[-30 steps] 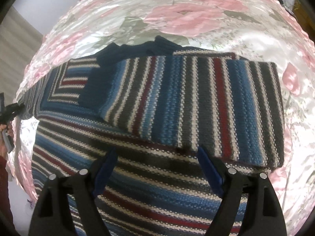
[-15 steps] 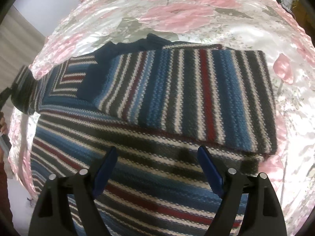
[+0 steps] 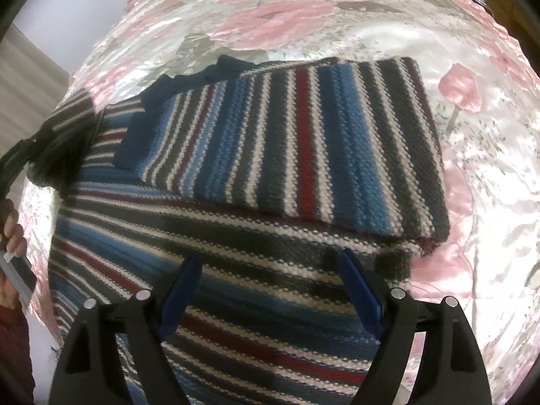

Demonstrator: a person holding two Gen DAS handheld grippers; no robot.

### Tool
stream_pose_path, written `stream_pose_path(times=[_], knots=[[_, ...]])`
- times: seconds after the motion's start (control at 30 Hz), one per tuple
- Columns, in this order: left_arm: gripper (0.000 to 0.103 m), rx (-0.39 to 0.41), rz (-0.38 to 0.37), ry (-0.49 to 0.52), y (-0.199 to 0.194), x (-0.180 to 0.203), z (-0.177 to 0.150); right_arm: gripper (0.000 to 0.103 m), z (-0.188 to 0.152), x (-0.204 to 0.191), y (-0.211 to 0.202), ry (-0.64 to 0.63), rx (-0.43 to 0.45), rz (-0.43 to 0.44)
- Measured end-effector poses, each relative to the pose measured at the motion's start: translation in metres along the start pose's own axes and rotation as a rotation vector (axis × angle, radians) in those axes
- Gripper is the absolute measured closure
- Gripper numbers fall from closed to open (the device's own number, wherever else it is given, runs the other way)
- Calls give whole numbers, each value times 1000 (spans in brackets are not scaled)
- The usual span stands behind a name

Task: Fold small clothes
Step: 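Fold the held sleeve across the sweater body with the left tool, release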

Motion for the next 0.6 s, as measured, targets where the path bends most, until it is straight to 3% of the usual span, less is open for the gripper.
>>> stream_pose_path(times=[0.23,0.3,0.4,0.47,0.6], knots=[[93,-66,-72,28,19,67,-40,19,-7,16,2,32,1,16],[89,-107,-79,38,29,80,-55,19,-9,19,3,37,-4,20],[73,-180,-106,63,41,93,-75,19,-14,22,6,30,-18,19],[44,-249,-157,107,41,101,-91,19,-15,23,7,24,-24,18],[39,-269,-251,169,14,100,-95,18,-16,22,8,13,-35,13]])
Point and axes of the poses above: each gripper's, at about its wrist camera, not at the fingertips, and y roughly the way its jaws point, x to its right, z to its top, the point moved 9 cm from there along y, roughly the way its jaws point, and after that the axes turned 9 degrees about -y, right-handed, at the moved point
